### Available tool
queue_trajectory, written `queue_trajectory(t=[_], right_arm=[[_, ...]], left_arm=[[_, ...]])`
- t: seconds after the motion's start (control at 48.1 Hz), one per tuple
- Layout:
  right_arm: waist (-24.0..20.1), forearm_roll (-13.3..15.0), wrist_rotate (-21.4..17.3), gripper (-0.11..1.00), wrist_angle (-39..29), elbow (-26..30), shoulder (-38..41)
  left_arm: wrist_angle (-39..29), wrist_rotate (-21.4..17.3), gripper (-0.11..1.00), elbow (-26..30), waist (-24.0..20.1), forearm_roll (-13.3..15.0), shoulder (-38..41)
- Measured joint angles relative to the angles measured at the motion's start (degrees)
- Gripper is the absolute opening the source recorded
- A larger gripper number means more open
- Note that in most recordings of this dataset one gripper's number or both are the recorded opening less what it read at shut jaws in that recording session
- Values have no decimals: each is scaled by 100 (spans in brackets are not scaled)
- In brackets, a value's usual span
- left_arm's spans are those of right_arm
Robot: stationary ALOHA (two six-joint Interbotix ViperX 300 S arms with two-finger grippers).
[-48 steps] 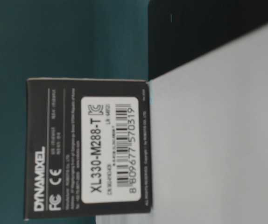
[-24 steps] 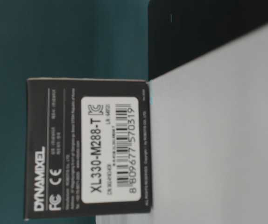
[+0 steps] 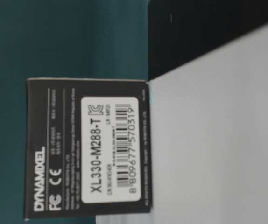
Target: Place the box from the black base onto the white base.
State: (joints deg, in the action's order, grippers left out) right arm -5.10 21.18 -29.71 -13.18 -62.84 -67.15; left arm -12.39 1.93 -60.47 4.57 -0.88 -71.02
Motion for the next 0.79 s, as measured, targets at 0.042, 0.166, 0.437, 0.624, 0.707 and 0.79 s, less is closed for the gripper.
queue_trajectory(t=[0.042,0.166,0.437,0.624,0.707,0.79], right_arm=[[0,0,0,99,53,-26,-53],[0,0,26,99,62,-97,-220],[0,0,26,99,-562,-255,-431],[0,0,18,99,-756,-246,-510],[0,0,18,99,-756,-246,-527],[0,0,9,99,-747,-246,-536]], left_arm=[[0,9,-3,0,0,-9,0],[9,26,-3,0,0,-9,0],[26,35,-3,0,0,0,0],[26,26,-3,0,9,-9,0],[26,44,-3,0,9,-9,0],[18,62,-3,0,0,0,0]])
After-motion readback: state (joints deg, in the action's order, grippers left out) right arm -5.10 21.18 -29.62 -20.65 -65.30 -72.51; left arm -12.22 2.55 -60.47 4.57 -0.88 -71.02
